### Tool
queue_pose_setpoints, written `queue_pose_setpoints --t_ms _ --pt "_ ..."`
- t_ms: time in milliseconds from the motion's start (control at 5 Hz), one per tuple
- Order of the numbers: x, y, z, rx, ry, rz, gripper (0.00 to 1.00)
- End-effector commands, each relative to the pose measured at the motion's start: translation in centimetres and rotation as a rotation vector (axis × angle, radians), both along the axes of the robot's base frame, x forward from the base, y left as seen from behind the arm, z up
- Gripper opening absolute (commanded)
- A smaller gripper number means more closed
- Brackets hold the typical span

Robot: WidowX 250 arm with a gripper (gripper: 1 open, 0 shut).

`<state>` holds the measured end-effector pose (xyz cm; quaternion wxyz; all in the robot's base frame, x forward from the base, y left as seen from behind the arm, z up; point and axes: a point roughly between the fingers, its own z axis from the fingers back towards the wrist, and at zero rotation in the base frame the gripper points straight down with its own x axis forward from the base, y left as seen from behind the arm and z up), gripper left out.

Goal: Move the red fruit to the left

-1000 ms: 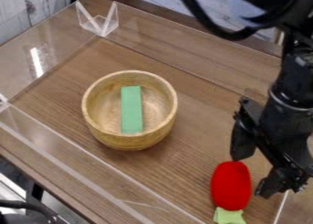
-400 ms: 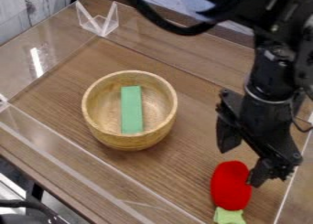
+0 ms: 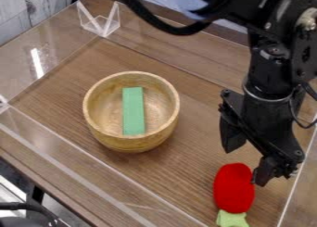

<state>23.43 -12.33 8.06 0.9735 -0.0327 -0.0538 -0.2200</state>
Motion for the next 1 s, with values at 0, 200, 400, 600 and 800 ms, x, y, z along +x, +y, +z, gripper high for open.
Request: queue_pose_setpoints --t_ms 0,200,400,600,800 --pt "0.47 -0.15 0.98 -0.024 -0.036 0.004 1.0" --pt "0.41 -0.25 0.71 -0.024 -0.023 0.002 1.0" --pt "0.34 -0.28 0.5 -0.024 -0.008 0.004 1.0" --pt "0.3 -0.29 0.55 -0.024 -0.001 0.012 1.0" --pt "0.35 -0.31 0.67 -0.024 0.002 0.021 1.0"
